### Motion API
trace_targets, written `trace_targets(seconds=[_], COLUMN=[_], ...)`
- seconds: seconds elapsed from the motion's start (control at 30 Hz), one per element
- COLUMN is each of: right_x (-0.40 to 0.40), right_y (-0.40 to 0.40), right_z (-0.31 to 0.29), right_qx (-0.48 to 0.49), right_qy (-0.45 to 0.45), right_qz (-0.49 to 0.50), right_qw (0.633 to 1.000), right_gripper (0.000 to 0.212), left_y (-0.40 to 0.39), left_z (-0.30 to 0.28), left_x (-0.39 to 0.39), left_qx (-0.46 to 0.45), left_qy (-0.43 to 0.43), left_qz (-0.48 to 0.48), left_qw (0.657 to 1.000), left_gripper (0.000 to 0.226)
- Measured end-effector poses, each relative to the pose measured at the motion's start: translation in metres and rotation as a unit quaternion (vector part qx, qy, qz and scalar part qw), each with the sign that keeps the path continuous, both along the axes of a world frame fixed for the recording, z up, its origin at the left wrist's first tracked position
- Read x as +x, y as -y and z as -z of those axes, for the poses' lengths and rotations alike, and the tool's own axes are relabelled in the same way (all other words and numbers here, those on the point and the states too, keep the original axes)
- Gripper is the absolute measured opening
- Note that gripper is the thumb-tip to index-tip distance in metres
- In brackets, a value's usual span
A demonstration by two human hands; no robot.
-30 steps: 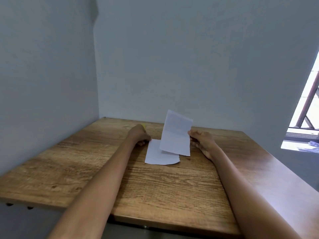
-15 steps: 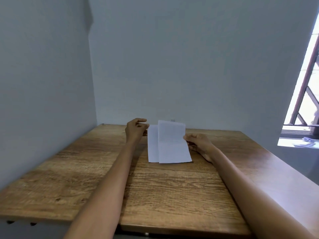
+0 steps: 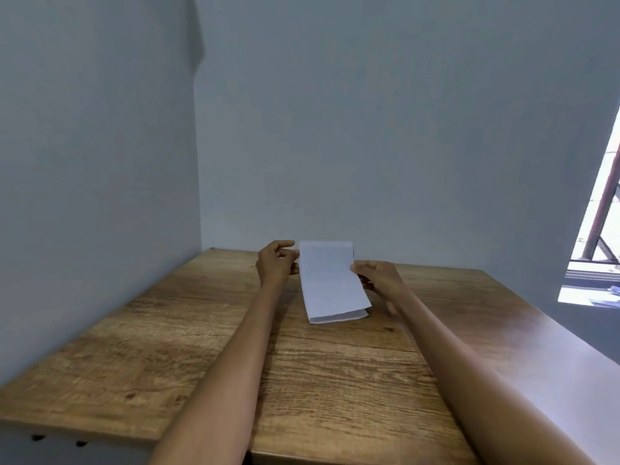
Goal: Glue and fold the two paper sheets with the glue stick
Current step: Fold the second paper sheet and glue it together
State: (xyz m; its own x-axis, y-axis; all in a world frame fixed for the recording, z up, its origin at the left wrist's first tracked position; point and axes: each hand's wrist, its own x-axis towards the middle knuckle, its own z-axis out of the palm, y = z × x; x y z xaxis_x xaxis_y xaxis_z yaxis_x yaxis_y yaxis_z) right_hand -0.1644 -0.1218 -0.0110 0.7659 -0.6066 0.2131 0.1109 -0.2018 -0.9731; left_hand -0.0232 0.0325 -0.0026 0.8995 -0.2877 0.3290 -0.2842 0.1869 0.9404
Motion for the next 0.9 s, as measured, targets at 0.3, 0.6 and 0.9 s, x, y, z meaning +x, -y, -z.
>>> trace_targets(seconds=[0.3, 0.6, 0.9], right_x=[0.000, 0.000, 0.000], right_y=[0.008, 0.004, -0.004], right_z=[0.009, 0.008, 0.007], right_qx=[-0.008, -0.012, -0.004], right_qy=[-0.006, -0.005, -0.021], right_qz=[0.012, 0.000, 0.025], right_qw=[1.000, 1.000, 0.999], right_gripper=[0.017, 0.013, 0.015], left_y=[0.003, 0.003, 0.000], left_z=[0.004, 0.007, 0.006], left_x=[0.006, 0.003, -0.002], left_qx=[-0.042, -0.043, -0.063], left_qy=[-0.072, -0.082, -0.090], left_qz=[0.037, 0.041, 0.050], left_qw=[0.996, 0.995, 0.993], left_gripper=[0.022, 0.022, 0.021])
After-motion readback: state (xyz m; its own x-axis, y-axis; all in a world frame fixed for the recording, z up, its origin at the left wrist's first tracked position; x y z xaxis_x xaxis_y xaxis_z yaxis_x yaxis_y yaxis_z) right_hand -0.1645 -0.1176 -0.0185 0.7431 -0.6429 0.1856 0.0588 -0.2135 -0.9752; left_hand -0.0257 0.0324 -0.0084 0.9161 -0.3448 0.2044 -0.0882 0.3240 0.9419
